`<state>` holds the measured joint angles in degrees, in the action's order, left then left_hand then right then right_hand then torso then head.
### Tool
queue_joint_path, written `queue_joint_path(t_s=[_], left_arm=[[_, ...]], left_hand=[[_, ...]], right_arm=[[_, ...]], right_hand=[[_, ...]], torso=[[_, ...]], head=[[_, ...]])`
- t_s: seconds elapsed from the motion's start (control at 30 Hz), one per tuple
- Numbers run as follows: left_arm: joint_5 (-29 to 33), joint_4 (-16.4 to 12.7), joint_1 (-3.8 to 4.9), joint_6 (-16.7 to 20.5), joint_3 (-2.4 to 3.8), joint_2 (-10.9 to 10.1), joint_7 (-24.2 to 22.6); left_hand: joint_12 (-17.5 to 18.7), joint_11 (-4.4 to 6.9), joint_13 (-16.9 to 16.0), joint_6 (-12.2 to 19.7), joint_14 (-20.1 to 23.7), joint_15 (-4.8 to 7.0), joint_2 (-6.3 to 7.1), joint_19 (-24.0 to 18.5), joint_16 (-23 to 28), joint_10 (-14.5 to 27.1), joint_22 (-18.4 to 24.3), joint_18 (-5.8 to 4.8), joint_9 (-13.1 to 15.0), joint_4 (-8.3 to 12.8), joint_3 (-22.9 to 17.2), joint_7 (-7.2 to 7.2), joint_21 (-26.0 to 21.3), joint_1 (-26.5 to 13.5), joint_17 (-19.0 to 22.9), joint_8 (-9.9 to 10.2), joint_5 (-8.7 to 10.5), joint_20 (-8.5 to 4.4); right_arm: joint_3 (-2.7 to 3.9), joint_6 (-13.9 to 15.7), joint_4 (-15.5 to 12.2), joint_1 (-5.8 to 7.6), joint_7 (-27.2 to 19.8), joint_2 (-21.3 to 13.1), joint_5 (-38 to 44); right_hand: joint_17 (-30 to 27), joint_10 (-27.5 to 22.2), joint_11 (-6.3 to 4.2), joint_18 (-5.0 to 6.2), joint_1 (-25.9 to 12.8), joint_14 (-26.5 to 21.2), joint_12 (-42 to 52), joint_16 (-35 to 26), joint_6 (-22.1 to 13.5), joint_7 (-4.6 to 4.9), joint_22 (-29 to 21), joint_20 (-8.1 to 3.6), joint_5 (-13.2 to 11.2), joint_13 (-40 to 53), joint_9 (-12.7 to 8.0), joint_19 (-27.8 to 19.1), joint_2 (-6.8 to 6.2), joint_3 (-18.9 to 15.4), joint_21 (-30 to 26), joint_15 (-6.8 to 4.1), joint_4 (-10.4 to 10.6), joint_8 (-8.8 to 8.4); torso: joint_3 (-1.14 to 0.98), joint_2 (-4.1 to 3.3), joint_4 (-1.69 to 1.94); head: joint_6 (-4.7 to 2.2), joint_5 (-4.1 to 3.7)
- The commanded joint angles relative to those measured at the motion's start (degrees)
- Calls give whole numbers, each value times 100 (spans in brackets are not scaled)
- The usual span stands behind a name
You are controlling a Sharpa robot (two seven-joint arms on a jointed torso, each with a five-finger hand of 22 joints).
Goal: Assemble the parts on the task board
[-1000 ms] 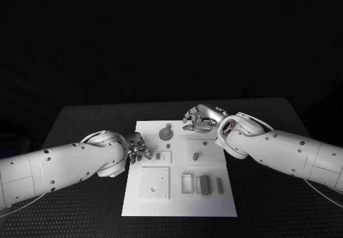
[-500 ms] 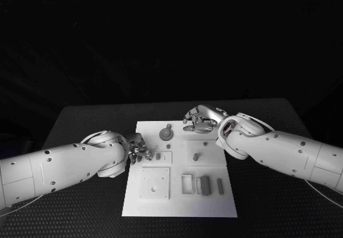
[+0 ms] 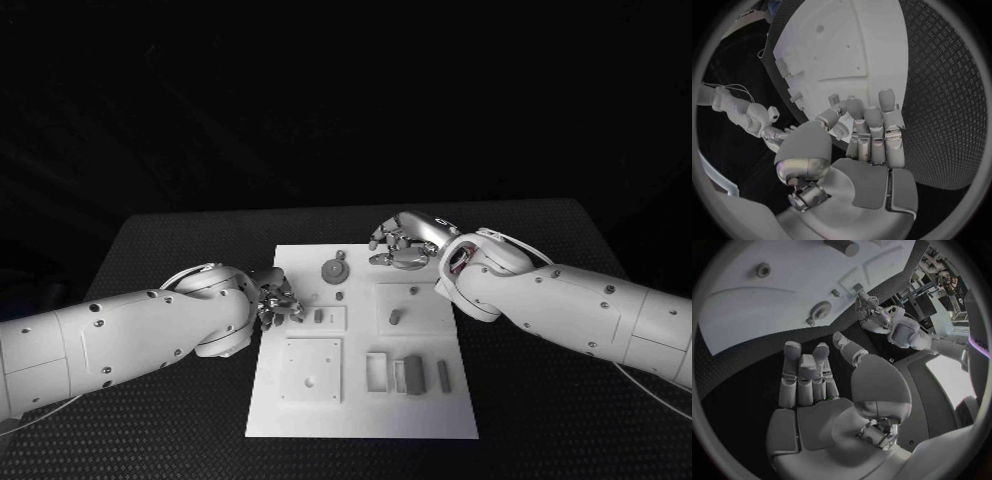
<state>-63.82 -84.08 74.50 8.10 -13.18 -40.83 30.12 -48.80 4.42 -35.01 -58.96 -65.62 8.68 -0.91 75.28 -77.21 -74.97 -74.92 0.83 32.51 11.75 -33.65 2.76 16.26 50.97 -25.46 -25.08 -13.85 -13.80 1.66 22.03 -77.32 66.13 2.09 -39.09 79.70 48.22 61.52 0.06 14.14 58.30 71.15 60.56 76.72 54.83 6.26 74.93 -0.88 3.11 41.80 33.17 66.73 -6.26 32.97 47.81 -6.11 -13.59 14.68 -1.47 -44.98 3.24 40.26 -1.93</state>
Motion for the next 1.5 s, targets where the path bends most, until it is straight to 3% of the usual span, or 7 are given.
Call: queue_joint_path(t_s=[0.03, 0.2, 0.8, 1.5], left_arm=[[-25, 33, -50, -182, -41, -9, 177], [-31, 35, -50, -151, -41, -15, 180], [-17, 18, -50, -307, -41, 2, 192], [-57, 48, -51, -398, -41, -4, 210]], left_hand=[[-33, 32, -7, -635, -13, 23, -91, 35, -20, 0, -137, -83, -9, -19, -16, -125, 28, 23, -9, 1, 19, -17], [-32, 32, -10, -636, -12, 21, -101, 30, -21, 1, -137, -83, -10, -14, -17, -126, 31, 26, -9, 1, 25, -18], [-35, 34, -21, -641, -10, 16, -130, 17, -27, 0, -139, -83, -11, 20, -23, -128, 49, 43, -13, -1, 0, -20], [-50, 42, -41, -661, -24, 15, -157, 21, -49, -16, -141, -83, -9, 74, -23, -136, 85, 61, -23, -12, -38, -25]], right_arm=[[2, -61, 2, -3, -52, 7, -8], [2, -62, 7, -3, -53, 9, -8], [2, -63, 0, -3, -46, -6, -8], [2, -69, -2, -3, -37, -11, -2]], right_hand=[[6, -31, -1, 86, -48, 21, -7, -37, 1, 27, 79, -38, 22, 2, 5, -1, -21, 2, -33, -6, 36, -31], [6, -34, 0, 86, -47, 18, -9, -39, 0, 28, 78, -38, 22, 1, 6, -3, -22, 3, -34, -5, 35, -32], [7, -39, 2, 86, -49, 13, -11, -43, -3, 30, 79, -36, 22, 1, 9, -9, -20, 3, -38, -3, 36, -37], [9, -40, 3, 86, -50, 12, -10, -43, 0, 30, 79, -34, 22, 1, 14, -10, -20, 2, -38, -3, 36, -37]], torso=[[-4, -1, 2], [7, -2, 0], [-10, -1, -1], [-8, 0, 2]], head=[[5, -4], [3, -18], [29, -10], [28, -21]])
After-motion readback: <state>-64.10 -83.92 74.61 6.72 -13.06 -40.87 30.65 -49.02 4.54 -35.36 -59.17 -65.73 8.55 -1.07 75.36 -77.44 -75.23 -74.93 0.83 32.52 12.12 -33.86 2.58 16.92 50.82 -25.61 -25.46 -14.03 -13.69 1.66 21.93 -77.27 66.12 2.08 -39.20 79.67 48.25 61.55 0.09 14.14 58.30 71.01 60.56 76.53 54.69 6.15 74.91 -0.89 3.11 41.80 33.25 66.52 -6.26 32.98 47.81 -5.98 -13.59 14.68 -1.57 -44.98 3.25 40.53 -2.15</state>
